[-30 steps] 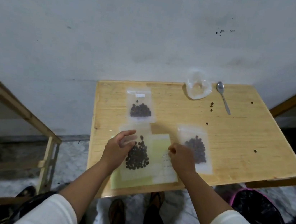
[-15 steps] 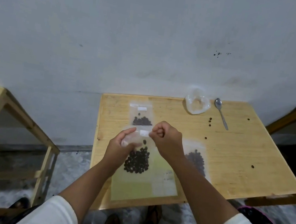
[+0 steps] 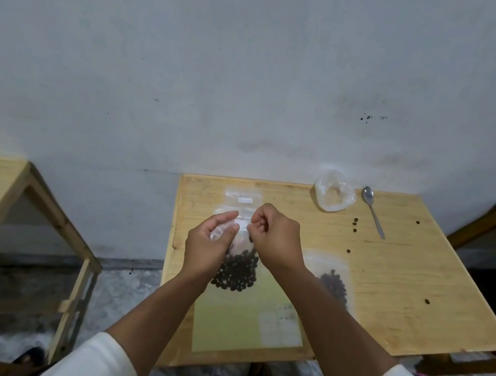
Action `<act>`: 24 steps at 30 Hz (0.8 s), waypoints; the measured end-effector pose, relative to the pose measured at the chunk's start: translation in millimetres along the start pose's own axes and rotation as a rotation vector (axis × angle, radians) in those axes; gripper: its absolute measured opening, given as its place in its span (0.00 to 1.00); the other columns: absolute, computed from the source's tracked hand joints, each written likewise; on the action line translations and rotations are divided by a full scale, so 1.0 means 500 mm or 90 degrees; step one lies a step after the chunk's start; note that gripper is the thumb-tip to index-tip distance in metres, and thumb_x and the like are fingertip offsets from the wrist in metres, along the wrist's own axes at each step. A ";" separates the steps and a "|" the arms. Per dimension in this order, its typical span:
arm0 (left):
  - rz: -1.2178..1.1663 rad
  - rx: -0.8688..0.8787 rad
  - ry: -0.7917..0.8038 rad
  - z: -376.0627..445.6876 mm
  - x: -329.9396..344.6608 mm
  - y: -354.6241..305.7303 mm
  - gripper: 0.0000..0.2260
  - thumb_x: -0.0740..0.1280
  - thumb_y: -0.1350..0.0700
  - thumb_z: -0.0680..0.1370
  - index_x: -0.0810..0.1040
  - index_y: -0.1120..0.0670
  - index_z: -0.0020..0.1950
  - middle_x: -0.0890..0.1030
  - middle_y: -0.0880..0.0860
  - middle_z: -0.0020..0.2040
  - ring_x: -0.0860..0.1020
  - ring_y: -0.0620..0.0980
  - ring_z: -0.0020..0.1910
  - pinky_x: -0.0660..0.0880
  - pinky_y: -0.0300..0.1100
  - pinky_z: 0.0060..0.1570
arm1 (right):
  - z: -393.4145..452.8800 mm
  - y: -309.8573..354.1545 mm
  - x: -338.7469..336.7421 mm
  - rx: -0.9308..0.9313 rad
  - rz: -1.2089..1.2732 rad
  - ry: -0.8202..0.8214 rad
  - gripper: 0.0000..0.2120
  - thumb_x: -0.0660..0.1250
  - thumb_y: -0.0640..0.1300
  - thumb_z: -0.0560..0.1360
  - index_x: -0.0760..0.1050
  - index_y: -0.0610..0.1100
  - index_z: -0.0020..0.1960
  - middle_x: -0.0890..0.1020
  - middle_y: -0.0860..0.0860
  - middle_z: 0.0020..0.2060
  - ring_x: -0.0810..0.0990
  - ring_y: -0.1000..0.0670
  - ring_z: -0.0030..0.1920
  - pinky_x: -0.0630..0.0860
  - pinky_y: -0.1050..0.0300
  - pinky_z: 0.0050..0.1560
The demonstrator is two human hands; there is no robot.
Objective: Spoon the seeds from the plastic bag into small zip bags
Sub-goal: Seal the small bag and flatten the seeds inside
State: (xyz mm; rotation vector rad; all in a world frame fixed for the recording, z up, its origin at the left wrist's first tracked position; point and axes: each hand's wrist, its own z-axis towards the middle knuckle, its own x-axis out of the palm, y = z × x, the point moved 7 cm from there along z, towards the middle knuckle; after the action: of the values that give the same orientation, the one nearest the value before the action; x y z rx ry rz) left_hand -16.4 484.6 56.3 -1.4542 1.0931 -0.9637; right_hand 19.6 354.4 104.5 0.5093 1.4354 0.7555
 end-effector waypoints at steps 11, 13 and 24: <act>-0.057 -0.012 -0.079 -0.008 -0.017 -0.021 0.08 0.68 0.55 0.76 0.81 0.44 0.53 0.81 0.42 0.52 0.79 0.34 0.46 0.75 0.29 0.44 | -0.064 0.063 0.022 -0.205 -0.085 -0.134 0.17 0.55 0.44 0.77 0.79 0.38 0.53 0.66 0.52 0.35 0.66 0.51 0.37 0.61 0.63 0.34; -0.073 -0.022 -0.091 -0.011 -0.022 -0.014 0.07 0.68 0.54 0.76 0.82 0.43 0.52 0.82 0.44 0.52 0.81 0.37 0.44 0.75 0.30 0.40 | -0.069 0.067 0.028 -0.210 -0.101 -0.152 0.17 0.55 0.45 0.77 0.80 0.38 0.53 0.66 0.51 0.34 0.66 0.51 0.36 0.63 0.62 0.34; -0.033 -0.001 -0.091 -0.012 -0.042 -0.017 0.08 0.67 0.54 0.77 0.81 0.44 0.53 0.83 0.53 0.51 0.72 0.37 0.24 0.73 0.30 0.33 | -0.075 0.046 0.036 -0.156 -0.137 -0.140 0.14 0.58 0.35 0.75 0.78 0.33 0.55 0.73 0.45 0.35 0.72 0.46 0.37 0.71 0.57 0.34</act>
State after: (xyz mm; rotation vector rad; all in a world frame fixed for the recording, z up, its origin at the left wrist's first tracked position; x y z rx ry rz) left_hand -26.7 503.9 65.4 -1.5337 0.9564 -0.8806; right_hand -21.5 378.6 105.2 0.2354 1.1519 0.6691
